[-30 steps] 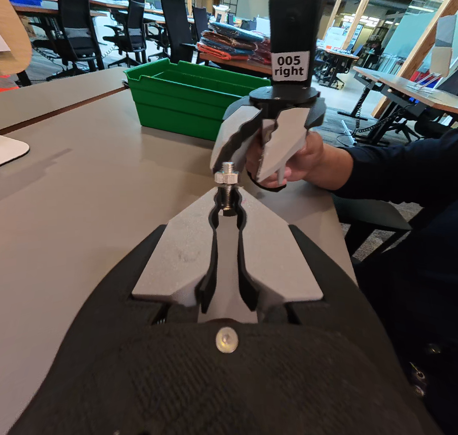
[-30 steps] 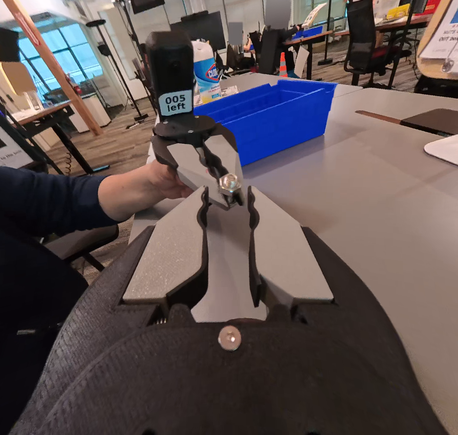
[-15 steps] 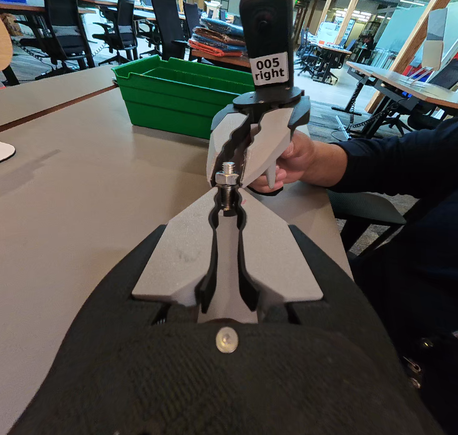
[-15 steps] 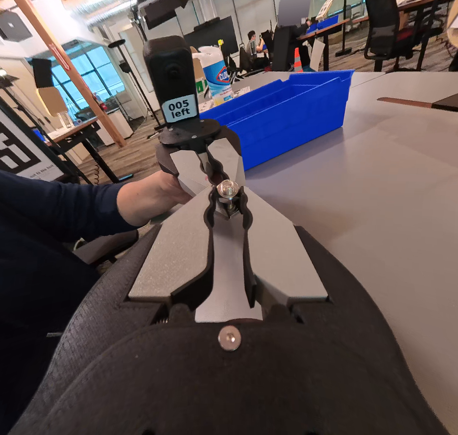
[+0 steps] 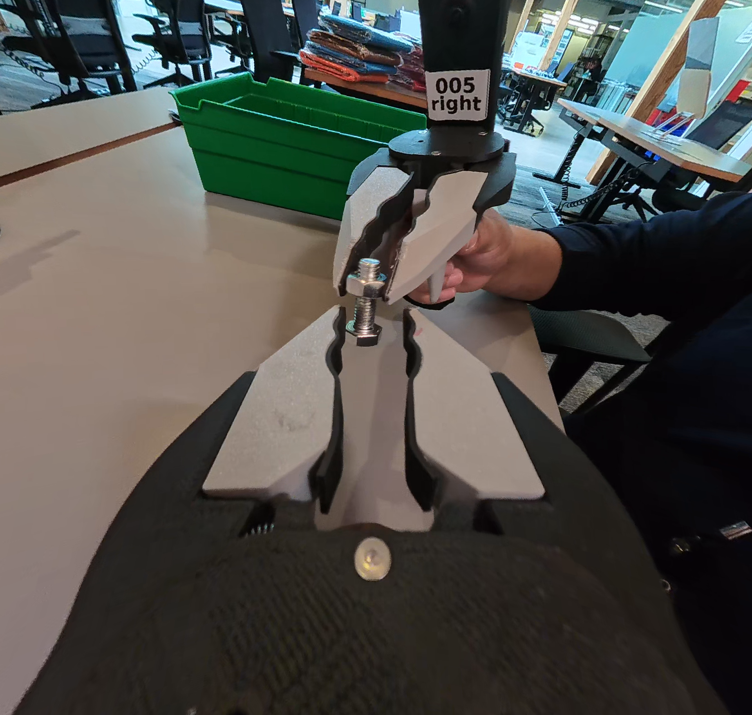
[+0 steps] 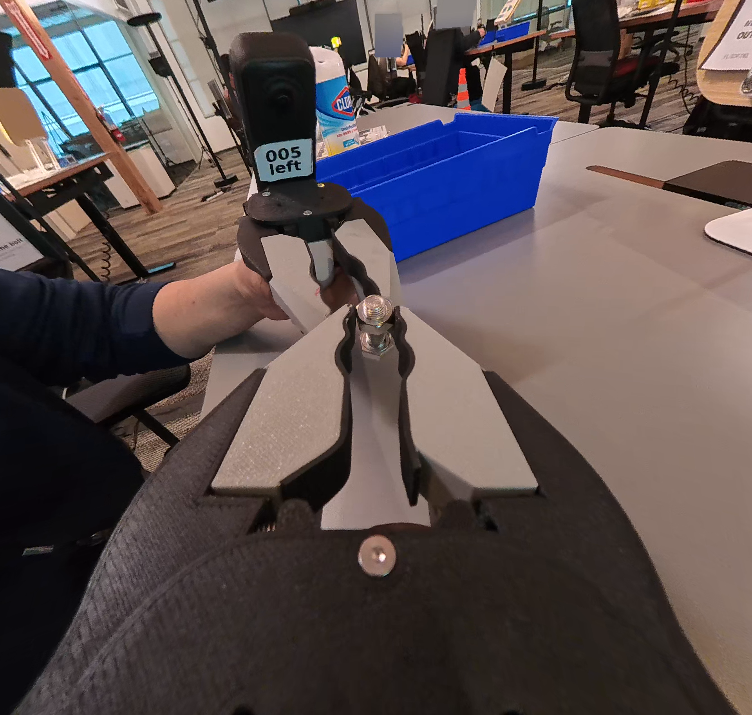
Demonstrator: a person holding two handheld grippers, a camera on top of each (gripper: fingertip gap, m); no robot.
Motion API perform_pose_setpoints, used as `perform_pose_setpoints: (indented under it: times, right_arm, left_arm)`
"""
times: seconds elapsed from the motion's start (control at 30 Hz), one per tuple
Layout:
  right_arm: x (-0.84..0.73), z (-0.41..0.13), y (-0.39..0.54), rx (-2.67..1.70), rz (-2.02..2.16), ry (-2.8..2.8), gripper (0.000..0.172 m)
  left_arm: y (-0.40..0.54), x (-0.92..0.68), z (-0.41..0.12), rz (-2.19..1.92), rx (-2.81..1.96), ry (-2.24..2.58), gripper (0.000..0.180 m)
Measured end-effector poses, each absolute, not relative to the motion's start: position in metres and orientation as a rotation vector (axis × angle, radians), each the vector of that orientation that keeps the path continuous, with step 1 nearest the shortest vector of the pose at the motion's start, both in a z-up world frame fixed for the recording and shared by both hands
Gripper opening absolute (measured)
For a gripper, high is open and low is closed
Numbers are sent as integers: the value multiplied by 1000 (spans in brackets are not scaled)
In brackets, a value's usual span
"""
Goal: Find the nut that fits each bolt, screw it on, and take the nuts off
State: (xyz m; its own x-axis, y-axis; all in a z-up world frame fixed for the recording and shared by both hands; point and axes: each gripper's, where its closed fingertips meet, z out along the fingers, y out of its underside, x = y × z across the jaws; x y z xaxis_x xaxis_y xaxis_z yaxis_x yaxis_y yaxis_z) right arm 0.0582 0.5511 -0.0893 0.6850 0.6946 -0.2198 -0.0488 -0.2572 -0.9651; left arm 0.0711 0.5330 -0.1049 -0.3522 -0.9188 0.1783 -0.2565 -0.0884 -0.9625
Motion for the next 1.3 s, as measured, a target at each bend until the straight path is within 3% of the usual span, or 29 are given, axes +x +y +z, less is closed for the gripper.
perform_pose_setpoints:
  times: [0.07, 0.1, 0.17, 0.4, 0.53, 0.8, 1.1, 1.3]
  right_arm:
    - [57, -88, 549, -1688, 781, -538, 15]
    - [56, -87, 548, -1680, 789, -543, 15]
    - [56, -85, 547, -1673, 797, -542, 15]
    - [56, -87, 549, -1683, 811, -526, 15]
    - [53, -87, 547, -1679, 816, -545, 15]
    - [57, -81, 548, -1656, 820, -510, 15]
    - [58, -79, 554, -1651, 738, -489, 50]
    - [62, -80, 555, -1653, 684, -498, 50]
  left_arm:
    - [536, 70, -105, -1463, -1295, 1601, 27]
    - [542, 71, -108, -1419, -1321, 1589, 38]
    - [547, 69, -116, -1347, -1339, 1611, 44]
    - [531, 73, -119, -1396, -1314, 1659, 37]
    - [529, 74, -121, -1372, -1292, 1674, 18]
    - [532, 79, -116, -1339, -1292, 1621, 17]
    - [517, 89, -113, -1382, -1243, 1609, 17]
    - [518, 83, -95, -1410, -1171, 1548, 17]
